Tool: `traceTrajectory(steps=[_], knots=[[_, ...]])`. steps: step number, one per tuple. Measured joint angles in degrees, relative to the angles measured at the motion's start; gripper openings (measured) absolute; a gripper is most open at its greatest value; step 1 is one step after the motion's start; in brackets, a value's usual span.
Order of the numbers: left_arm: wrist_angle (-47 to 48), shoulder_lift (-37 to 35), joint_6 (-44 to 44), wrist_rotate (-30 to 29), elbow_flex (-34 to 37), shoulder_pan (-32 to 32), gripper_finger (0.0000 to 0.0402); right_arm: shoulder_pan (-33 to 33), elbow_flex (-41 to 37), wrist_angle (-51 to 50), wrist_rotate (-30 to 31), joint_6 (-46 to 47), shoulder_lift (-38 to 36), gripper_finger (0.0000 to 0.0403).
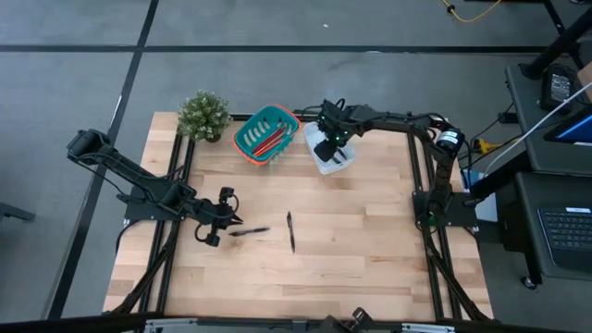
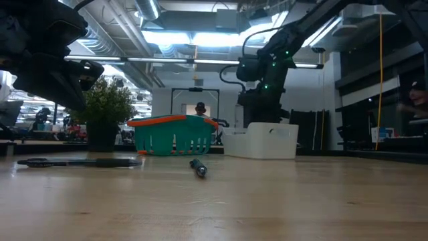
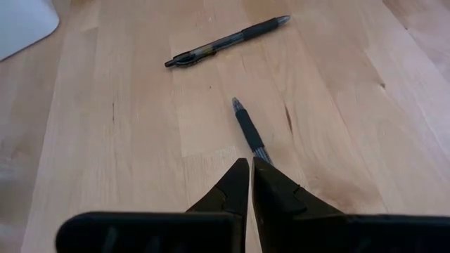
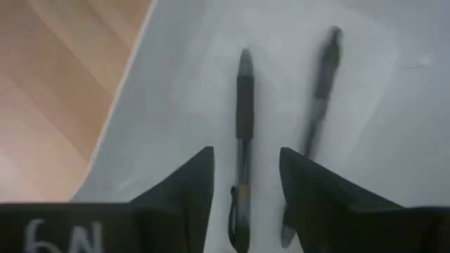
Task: Sort pens & pencils
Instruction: Put the black pen into the white bin
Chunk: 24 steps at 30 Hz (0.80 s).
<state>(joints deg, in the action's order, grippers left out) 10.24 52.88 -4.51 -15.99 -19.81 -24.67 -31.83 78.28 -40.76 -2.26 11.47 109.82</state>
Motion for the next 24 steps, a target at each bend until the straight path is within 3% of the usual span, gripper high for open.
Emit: traceTrajectory(steps=[8,14,24], knots=[[-2.61,0.02,-0.49,-1.26,0.04,0.07,0.0014,-0.24,7.30,-8.05,-0.88,3.27,-1.18,0.0187],[-2.13,0.02,-2.92,-1.80,0.04,0.17,0.0014,2.92,10.75,-9.74,-1.72,0.07,-1.18,0.0188],[-1.67,0.02,-11.33,0.45,0.04,0.30,0.0014,11.86,11.43,-12.72,16.04,-0.94,-3.91,0.0189]])
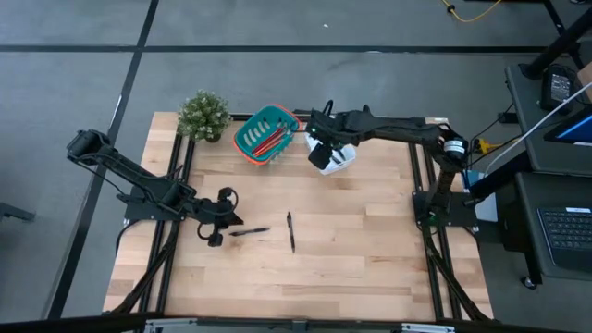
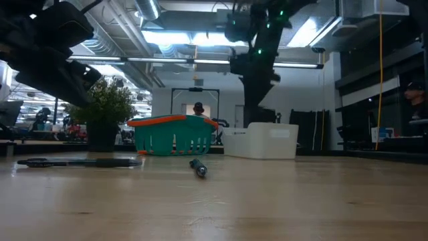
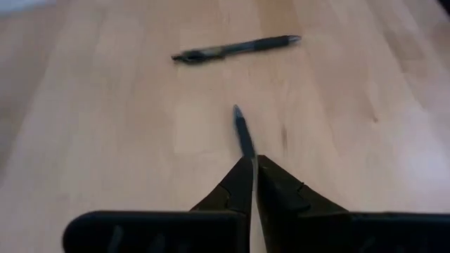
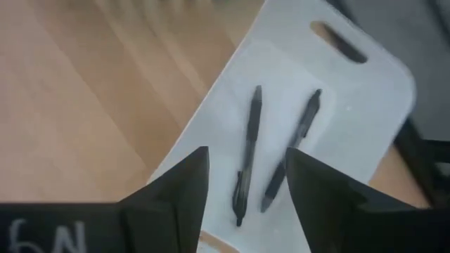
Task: Sort pens & pencils
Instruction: Put the black pen into the white bin
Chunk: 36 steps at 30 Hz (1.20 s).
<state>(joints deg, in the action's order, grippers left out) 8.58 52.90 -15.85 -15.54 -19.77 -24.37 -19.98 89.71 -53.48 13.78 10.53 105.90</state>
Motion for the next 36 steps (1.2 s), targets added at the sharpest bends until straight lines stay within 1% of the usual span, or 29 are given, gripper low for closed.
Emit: traceTrajectory(steps=[3,8,11,15,18,21,25,27,32,36], knots=[[0.33,0.70,-3.38,2.14,-0.77,0.69,0.0014,2.08,0.00,-0.78,2.82,1.34,-1.96,0.0189],[3.27,4.34,-3.51,2.39,-4.47,1.93,0.0022,4.98,0.00,-0.75,3.28,2.69,-4.64,0.0189],[3.12,8.16,-3.27,2.92,-6.79,2.50,0.0043,6.52,0.00,-0.73,3.13,2.70,-5.67,0.0189],[2.98,14.49,-3.56,3.00,-9.01,3.47,0.0083,7.90,0.00,-1.04,3.22,2.66,-5.94,0.0189],[3.05,19.53,-5.71,3.12,-10.32,4.29,0.0107,8.59,0.00,-0.96,3.24,2.64,-6.05,0.0189],[4.07,23.42,-7.83,3.85,-11.67,4.40,0.0122,8.94,0.00,-1.13,3.42,2.57,-6.05,0.0189],[6.83,26.35,-8.00,9.53,-14.04,4.38,0.0126,9.17,0.00,-1.53,4.59,2.38,-6.05,0.0189],[6.88,27.04,-8.03,11.15,-14.88,4.25,0.0126,9.17,0.00,-1.60,4.75,2.36,-6.05,0.0189],[6.83,29.30,-8.01,10.69,-15.62,4.12,0.0125,9.44,0.00,-1.63,4.75,2.06,-6.05,0.0189],[6.71,33.16,-7.99,10.36,-15.81,4.12,0.0124,10.20,0.00,-1.61,4.75,1.59,-6.05,0.0189]])
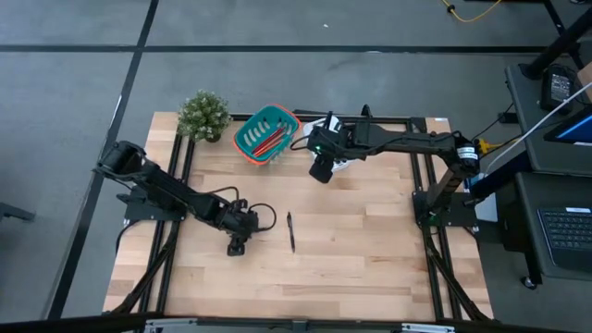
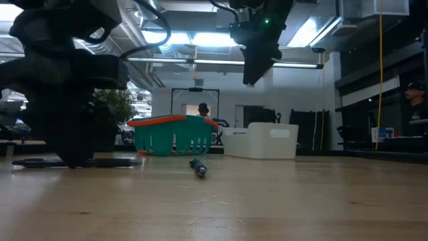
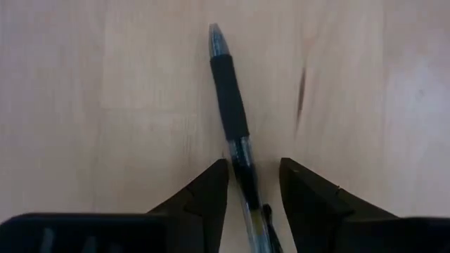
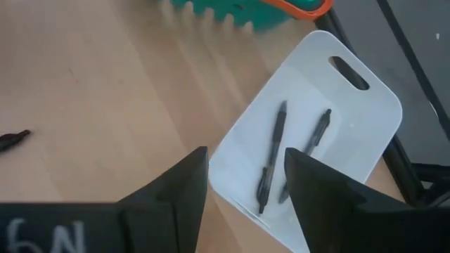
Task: Sort pens & pencils
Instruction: Put the black pen into the white bin
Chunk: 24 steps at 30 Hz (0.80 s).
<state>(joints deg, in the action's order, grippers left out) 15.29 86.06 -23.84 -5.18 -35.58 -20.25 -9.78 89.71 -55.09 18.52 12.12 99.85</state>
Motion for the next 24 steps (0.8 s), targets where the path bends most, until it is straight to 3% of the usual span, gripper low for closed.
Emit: traceTrajectory(steps=[4,18,24], knots=[[0.28,2.89,-0.07,-1.19,-0.41,0.26,0.0123,1.46,0.00,-0.01,-0.01,-0.11,0.00,0.0189],[2.45,2.78,-9.86,-0.57,-0.36,-0.11,0.0122,7.28,0.00,-0.17,0.00,1.27,0.02,0.0189],[2.45,2.75,-9.75,-0.08,-0.36,-0.11,0.0122,9.15,0.00,-0.18,0.66,1.09,0.02,0.0189]])
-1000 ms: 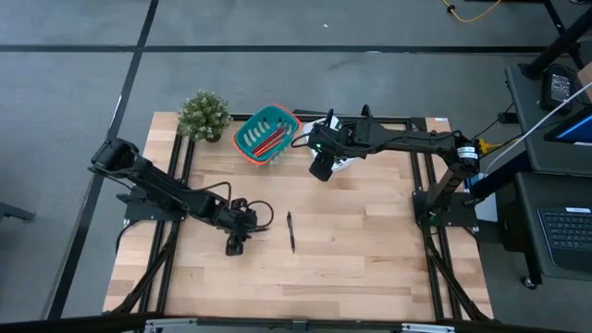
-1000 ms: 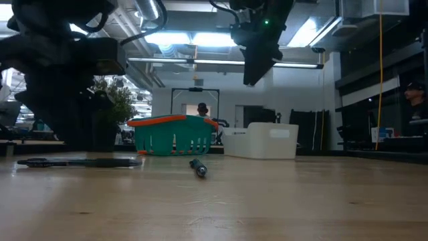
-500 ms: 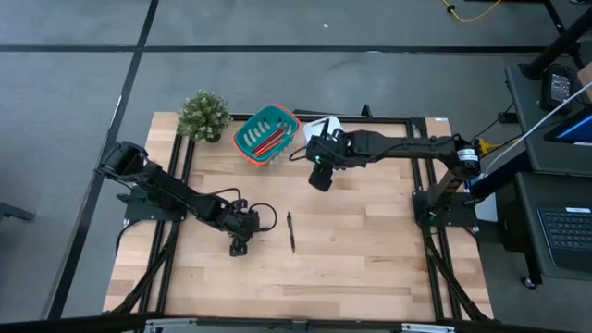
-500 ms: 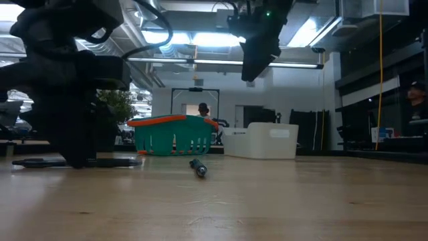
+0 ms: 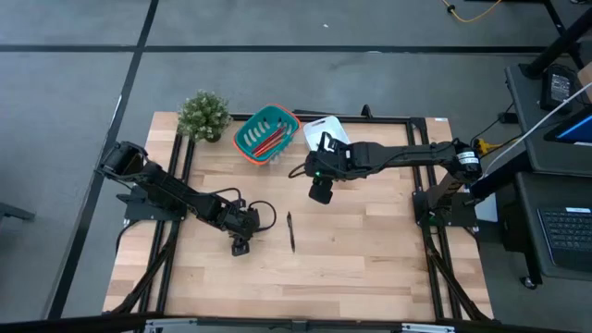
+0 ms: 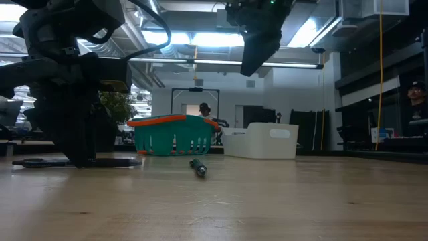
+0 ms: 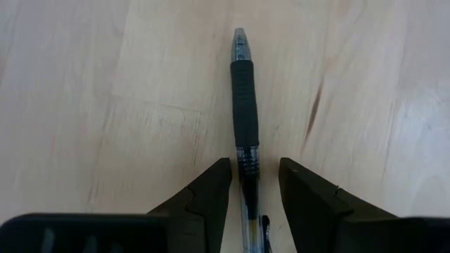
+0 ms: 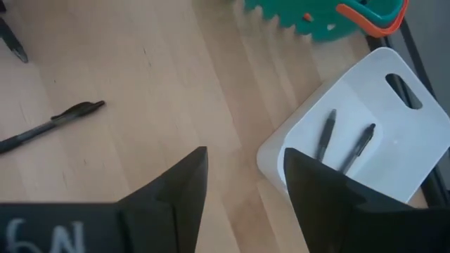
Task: Sort pens & pencils
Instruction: Put the black pen into the white bin
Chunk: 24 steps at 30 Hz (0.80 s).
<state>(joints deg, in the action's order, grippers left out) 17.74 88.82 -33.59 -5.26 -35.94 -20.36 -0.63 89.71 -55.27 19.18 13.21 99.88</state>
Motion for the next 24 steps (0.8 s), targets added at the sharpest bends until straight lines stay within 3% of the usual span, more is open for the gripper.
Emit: traceTrajectory(steps=[20,24], knots=[[1.57,0.19,1.90,-2.14,-0.07,-1.80,0.0122,1.75,-0.02,-0.43,1.38,-1.40,0.02,0.0189],[1.81,0.22,2.69,-1.73,-0.07,-1.78,0.0106,1.73,-0.02,-0.41,1.38,-1.33,0.04,0.0189]])
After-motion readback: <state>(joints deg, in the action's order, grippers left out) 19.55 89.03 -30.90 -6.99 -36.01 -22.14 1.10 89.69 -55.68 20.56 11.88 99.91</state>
